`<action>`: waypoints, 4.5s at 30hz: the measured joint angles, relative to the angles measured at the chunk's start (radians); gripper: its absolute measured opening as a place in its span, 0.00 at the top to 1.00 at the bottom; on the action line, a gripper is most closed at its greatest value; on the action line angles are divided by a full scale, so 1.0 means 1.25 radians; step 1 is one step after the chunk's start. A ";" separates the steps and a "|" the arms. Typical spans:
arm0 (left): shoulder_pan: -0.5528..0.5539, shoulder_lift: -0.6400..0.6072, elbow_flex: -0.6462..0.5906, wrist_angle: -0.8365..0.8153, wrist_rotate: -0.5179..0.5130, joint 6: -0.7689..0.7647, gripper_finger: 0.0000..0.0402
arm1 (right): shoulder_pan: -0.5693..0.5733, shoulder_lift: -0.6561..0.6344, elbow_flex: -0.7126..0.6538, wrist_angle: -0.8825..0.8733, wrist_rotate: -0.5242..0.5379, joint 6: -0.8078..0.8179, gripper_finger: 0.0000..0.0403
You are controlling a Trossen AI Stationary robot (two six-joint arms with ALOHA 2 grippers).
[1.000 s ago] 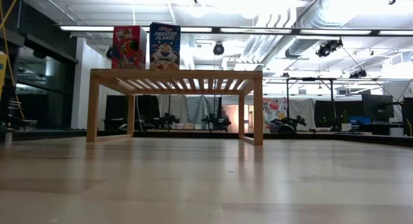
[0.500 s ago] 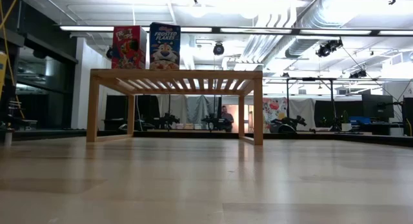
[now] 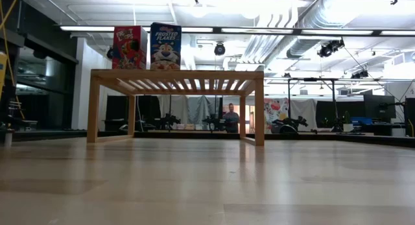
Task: Stack cereal on shelf
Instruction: Put the right yellow cereal box on the shelf, then put the yellow cereal box on the shelf aligned with the other yellow cereal box
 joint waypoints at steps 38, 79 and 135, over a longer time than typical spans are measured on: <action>-0.097 -0.081 0.000 -0.126 -0.010 -0.029 1.00 | -0.608 0.000 0.674 0.054 0.641 -1.497 0.77; -0.095 -0.069 0.000 -0.122 -0.054 -0.014 1.00 | -0.874 0.358 0.914 -0.204 0.350 -1.771 0.75; -0.095 -0.069 -0.001 -0.143 -0.057 -0.014 1.00 | -0.932 0.204 0.890 -0.167 0.125 -1.773 0.46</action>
